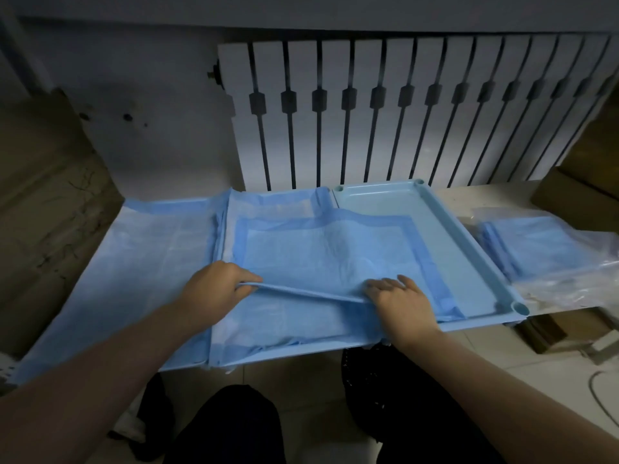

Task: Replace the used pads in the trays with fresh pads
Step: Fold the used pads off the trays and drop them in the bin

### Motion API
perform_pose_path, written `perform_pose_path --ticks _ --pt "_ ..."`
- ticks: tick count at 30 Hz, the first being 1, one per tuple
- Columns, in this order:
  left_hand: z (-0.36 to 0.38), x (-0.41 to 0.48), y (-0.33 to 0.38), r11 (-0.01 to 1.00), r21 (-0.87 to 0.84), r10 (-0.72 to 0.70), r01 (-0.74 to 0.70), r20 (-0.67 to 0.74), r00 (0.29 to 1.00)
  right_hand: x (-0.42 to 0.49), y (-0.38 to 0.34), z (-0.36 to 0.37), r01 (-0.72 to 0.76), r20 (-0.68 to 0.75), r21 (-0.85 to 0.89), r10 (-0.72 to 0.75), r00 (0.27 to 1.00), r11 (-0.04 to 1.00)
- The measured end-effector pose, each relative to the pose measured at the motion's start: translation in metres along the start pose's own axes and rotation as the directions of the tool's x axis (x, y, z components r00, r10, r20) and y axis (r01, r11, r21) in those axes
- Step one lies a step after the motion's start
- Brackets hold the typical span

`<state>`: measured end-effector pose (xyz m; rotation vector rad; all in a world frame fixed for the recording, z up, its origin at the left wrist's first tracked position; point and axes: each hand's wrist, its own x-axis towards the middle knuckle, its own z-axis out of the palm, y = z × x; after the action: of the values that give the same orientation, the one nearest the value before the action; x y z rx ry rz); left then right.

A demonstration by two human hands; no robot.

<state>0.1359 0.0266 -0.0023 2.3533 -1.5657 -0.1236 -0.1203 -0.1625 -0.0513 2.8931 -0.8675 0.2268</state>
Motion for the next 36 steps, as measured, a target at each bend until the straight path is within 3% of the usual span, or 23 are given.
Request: perform_pose_path --ticks 7,9,12,16,19,21,24,27,29,31,33,36 --pt "0.000 0.007 0.007 0.971 -0.231 -0.058 0.059 0.013 0.998 -0.014 0.072 -0.035 -0.230 -0.011 -0.054 0.230 0.973 0.972" --pt "-0.007 0.011 0.016 0.952 -0.300 -0.055 0.063 0.036 0.998 -0.016 0.093 -0.044 -0.285 -0.044 0.019 0.286 0.957 0.958" --pt "-0.013 0.014 0.019 0.927 -0.362 -0.062 0.101 0.119 0.991 -0.026 0.120 -0.053 -0.254 -0.086 0.233 0.280 0.956 0.939" --pt "-0.004 0.007 0.019 0.861 -0.460 -0.154 0.219 0.176 0.972 -0.047 0.144 -0.055 -0.331 0.134 0.489 0.305 0.943 0.807" --pt "0.009 0.001 0.021 0.787 -0.545 -0.224 0.289 0.184 0.957 -0.051 0.155 -0.042 -0.369 0.302 0.447 0.251 0.920 0.815" --pt "0.013 0.004 0.018 0.709 -0.627 -0.305 0.323 0.140 0.942 -0.049 0.158 -0.040 -0.397 0.322 0.466 0.267 0.909 0.791" --pt "0.009 0.017 0.012 0.595 -0.728 -0.403 0.340 0.096 0.910 -0.038 0.156 -0.055 -0.404 0.223 0.723 0.363 0.904 0.561" --pt "0.003 0.040 0.013 0.523 -0.799 -0.472 0.296 0.017 0.881 -0.016 0.157 -0.062 -0.384 0.221 0.903 0.559 0.799 0.191" --pt "0.006 0.054 0.014 0.483 -0.825 -0.521 0.295 0.000 0.853 -0.002 0.159 -0.052 -0.396 0.262 0.914 0.619 0.741 0.087" --pt "0.019 0.059 0.005 0.493 -0.783 -0.569 0.380 0.041 0.822 0.006 0.158 -0.033 -0.520 0.359 0.848 0.607 0.709 0.106" --pt "0.034 0.056 -0.002 0.513 -0.715 -0.579 0.476 0.121 0.806 0.007 0.157 -0.011 -0.641 0.435 0.740 0.581 0.688 0.205" --pt "0.047 0.050 -0.008 0.488 -0.682 -0.540 0.544 0.254 0.803 0.006 0.160 0.007 -0.662 0.399 0.698 0.619 0.676 0.273"
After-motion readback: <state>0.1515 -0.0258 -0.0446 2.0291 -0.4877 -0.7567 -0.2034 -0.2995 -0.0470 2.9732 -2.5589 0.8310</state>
